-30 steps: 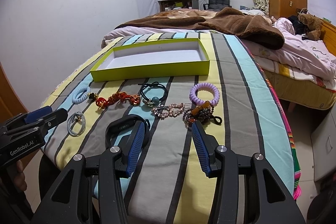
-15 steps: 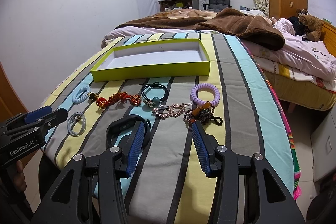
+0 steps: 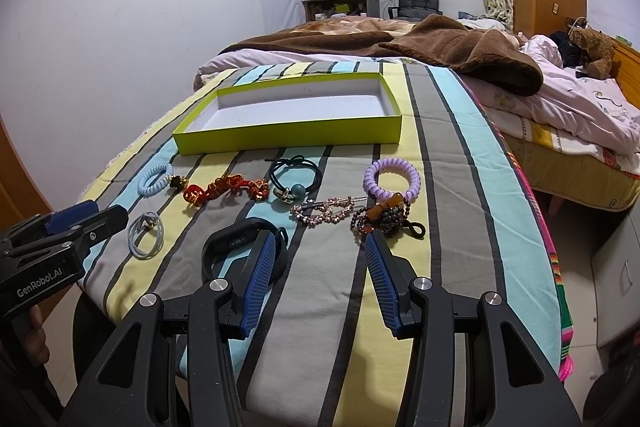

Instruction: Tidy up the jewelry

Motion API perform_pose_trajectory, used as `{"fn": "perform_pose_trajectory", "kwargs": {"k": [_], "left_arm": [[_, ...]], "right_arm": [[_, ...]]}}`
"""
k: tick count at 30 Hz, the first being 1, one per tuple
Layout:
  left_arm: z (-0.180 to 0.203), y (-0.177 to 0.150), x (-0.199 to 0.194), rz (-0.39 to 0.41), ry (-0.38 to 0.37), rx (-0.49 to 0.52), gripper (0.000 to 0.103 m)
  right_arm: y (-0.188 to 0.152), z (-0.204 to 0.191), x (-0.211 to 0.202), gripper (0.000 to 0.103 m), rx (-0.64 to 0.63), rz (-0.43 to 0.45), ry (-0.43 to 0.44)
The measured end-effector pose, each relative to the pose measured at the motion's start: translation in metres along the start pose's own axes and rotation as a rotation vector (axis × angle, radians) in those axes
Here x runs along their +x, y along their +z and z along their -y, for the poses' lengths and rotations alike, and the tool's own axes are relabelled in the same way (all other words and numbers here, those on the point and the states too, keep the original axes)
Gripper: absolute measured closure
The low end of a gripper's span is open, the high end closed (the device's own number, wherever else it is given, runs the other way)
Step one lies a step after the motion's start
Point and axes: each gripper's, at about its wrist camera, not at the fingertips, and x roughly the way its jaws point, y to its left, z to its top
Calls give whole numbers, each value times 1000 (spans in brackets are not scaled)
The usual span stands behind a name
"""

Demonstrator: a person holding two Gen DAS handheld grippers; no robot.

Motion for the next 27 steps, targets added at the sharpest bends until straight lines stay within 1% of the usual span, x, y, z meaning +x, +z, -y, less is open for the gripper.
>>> {"fn": "perform_pose_trajectory", "kwargs": {"k": [6, 12, 16, 19, 23, 27], "left_arm": [[-5, 2, 1, -7, -12, -10, 46], [-5, 0, 6, -17, -10, 5, 46], [-16, 0, 10, -36, -70, -20, 46], [-22, -1, 14, -59, -49, -15, 46], [-32, -4, 19, -86, -53, -36, 46], [-37, -9, 26, -117, -55, -49, 46]], "right_arm": [[-1, -1, 2, 55, -5, -8, 13], [-2, -3, 8, 55, -10, -14, 31], [-1, -3, 13, 55, -14, -20, 69], [-1, -3, 19, 55, -12, -35, 103], [-1, -7, 28, 55, -36, -58, 138], [0, -17, 39, 55, -75, -84, 137]]}}
